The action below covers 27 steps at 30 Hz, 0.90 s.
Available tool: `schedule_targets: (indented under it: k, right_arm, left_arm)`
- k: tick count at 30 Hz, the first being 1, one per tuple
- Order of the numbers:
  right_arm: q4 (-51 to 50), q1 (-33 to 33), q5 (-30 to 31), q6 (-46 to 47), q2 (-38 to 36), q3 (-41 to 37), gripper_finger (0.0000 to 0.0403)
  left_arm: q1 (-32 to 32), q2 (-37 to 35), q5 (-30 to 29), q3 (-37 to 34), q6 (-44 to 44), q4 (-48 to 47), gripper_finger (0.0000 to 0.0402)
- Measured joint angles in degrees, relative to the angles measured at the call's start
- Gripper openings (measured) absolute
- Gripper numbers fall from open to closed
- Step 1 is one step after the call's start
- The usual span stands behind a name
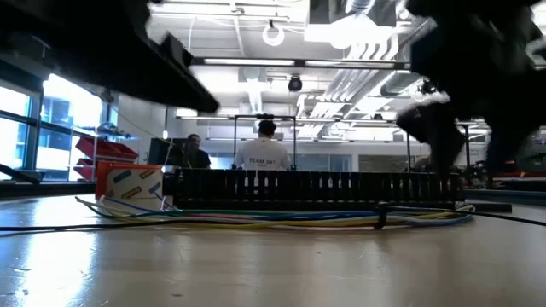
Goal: Ziptie cables
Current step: Put colored ziptied cables into the black cable duct
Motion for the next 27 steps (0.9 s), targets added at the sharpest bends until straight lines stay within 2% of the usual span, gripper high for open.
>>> schedule_targets:
  k: [6, 9, 13, 18, 21, 24, 27]
  right_arm:
    - [3.33, 1.16, 6.35, -2.09, -0.24, -9.02, 0.0209]
    - [4.15, 1.0, 9.69, -3.58, -0.46, -10.63, 0.0209]
    - [4.46, 0.37, 11.05, -3.81, -0.49, -11.29, 0.0209]
    - [4.42, 0.04, 10.66, 1.53, -0.41, -11.31, 0.0208]
    - [3.99, 0.1, 9.58, 5.61, -0.02, -11.31, 0.0201]
    - [3.69, 0.24, 9.19, 8.08, 0.03, -11.31, 0.0175]
    - [3.47, 0.24, 9.34, 10.87, 0.03, -11.31, 0.0129]
  left_arm:
    - [7.41, 4.1, 13.4, 3.81, -1.67, -7.92, 0.0148]
    - [10.65, 5.81, 19.66, 3.73, -2.37, -8.78, 0.018]
    - [13.58, 8.25, 26.03, 3.82, -3.59, -8.71, 0.0206]
    - [14.77, 10.78, 28.96, 3.98, -7.2, -7.93, 0.0211]
    - [14.24, 11.54, 28.4, 4.04, -9.43, -7.68, 0.0211]
    - [13.73, 11.6, 27.35, 4.02, -11.59, -7.79, 0.0211]
    - [12.74, 12.14, 26.39, 4.0, -12.24, -8.09, 0.0211]
